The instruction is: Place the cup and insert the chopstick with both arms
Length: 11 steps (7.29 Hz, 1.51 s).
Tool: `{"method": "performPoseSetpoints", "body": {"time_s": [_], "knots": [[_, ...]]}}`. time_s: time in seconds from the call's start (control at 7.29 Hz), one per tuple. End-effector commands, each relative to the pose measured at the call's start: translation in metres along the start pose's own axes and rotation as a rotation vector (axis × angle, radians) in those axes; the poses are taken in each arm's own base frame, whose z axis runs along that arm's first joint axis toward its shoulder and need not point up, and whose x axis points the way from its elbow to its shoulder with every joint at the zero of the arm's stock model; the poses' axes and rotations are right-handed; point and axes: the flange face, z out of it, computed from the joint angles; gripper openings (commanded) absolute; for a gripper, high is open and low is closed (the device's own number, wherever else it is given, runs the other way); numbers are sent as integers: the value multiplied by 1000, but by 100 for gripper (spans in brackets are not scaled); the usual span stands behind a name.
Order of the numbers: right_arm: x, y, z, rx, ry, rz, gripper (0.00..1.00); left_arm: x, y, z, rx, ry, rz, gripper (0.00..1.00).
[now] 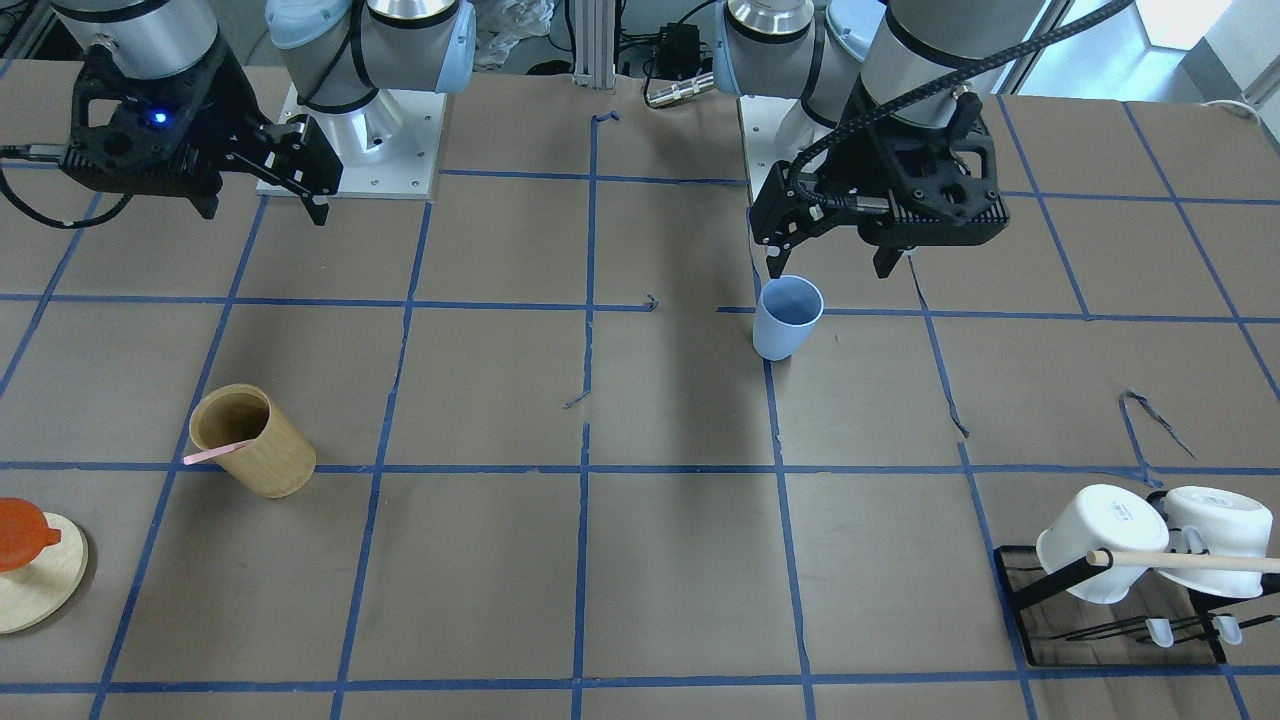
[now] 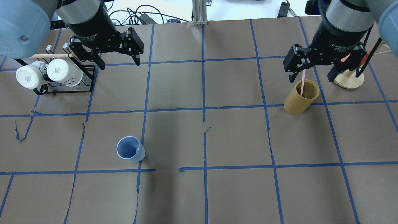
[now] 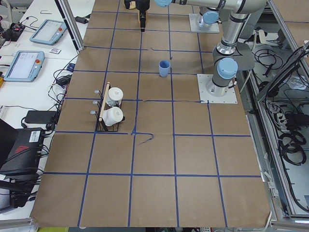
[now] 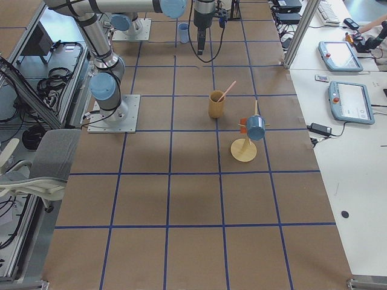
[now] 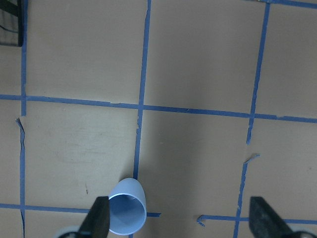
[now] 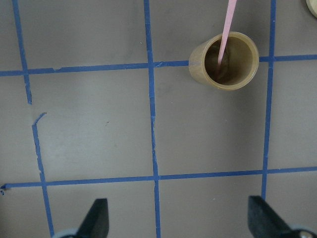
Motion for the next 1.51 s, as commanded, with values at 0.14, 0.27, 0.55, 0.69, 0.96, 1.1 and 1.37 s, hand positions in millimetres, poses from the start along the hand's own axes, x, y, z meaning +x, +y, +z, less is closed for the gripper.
{"method": "performPoseSetpoints", "body": {"time_s": [0.14, 0.27, 0.55, 0.69, 0.96, 1.1, 1.37], "knots": [[0, 0, 0, 1, -1, 1, 100, -1, 4, -2, 0, 1, -15, 100], [-1, 0, 0, 1, -1, -1, 100, 0, 4, -2, -3, 10, -52, 100], [0, 0, 0, -1, 3, 2, 100, 0, 4, -2, -2, 6, -51, 100], [0, 1, 0, -1, 4, 1, 100, 0, 4, -4, 1, 14, -52, 100], [0, 1, 0, -1, 4, -1, 100, 0, 4, -4, 1, 15, -51, 100], [0, 1, 0, -1, 5, -1, 100, 0, 4, -4, 1, 15, -51, 100], [0, 1, 0, -1, 7, -2, 100, 0, 4, -5, 2, 16, -51, 100]]}}
